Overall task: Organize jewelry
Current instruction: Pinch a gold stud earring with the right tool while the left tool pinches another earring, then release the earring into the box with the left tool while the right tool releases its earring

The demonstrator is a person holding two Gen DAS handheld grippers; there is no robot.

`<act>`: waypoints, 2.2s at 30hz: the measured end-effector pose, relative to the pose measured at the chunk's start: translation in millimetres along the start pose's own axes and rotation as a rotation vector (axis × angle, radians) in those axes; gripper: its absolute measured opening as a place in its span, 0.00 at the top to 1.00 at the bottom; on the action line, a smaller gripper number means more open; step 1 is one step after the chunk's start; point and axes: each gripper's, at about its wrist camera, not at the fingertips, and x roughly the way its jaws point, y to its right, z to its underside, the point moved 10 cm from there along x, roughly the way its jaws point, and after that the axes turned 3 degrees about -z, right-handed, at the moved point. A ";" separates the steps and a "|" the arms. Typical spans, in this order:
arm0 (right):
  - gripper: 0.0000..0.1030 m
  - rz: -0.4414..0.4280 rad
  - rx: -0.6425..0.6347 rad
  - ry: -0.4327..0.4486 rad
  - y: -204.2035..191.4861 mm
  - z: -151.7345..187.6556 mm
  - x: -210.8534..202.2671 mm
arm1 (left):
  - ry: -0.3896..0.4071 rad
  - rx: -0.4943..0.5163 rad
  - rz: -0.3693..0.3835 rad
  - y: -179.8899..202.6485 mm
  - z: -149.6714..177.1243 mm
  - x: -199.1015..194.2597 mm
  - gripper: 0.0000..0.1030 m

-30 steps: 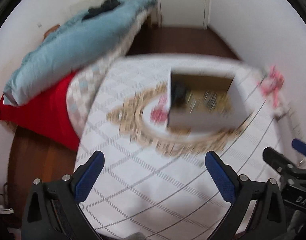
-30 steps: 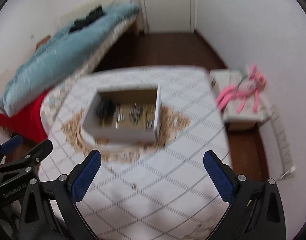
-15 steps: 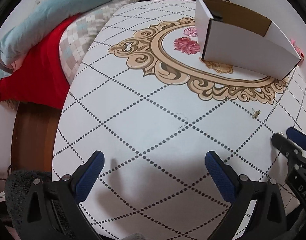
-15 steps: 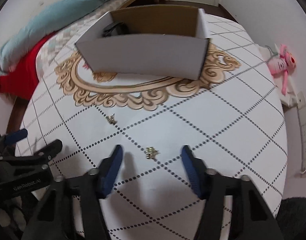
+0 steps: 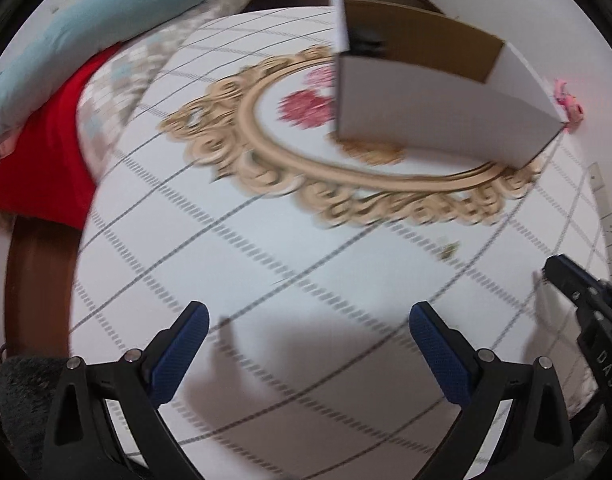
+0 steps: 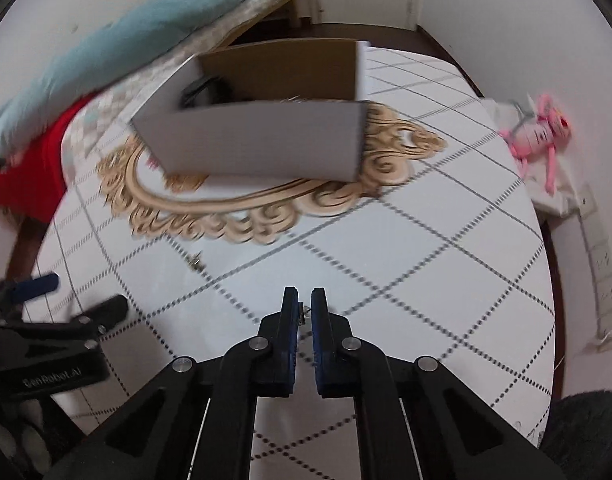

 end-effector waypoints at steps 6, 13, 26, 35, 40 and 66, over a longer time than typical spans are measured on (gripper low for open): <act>0.94 0.017 0.095 0.010 35.4 -5.3 -3.6 | 0.033 0.035 0.081 45.7 -18.4 -1.4 0.05; 0.94 0.027 0.146 0.022 54.4 -8.3 -6.4 | 0.051 0.094 0.074 76.1 -28.4 3.4 0.69; 0.93 0.015 0.169 0.061 57.8 -19.3 -17.4 | 0.081 0.148 0.122 87.2 -30.9 -10.3 0.94; 0.94 -0.112 0.181 0.137 37.5 -66.7 -56.6 | 0.140 0.063 0.308 67.6 -92.7 -83.8 0.94; 0.94 -0.182 0.136 0.176 15.7 -120.8 -67.4 | 0.184 0.064 0.279 54.5 -150.5 -95.0 0.94; 0.04 0.036 0.016 -0.042 31.6 -161.4 7.4 | 0.111 0.018 0.011 -1.1 -163.1 -41.7 0.01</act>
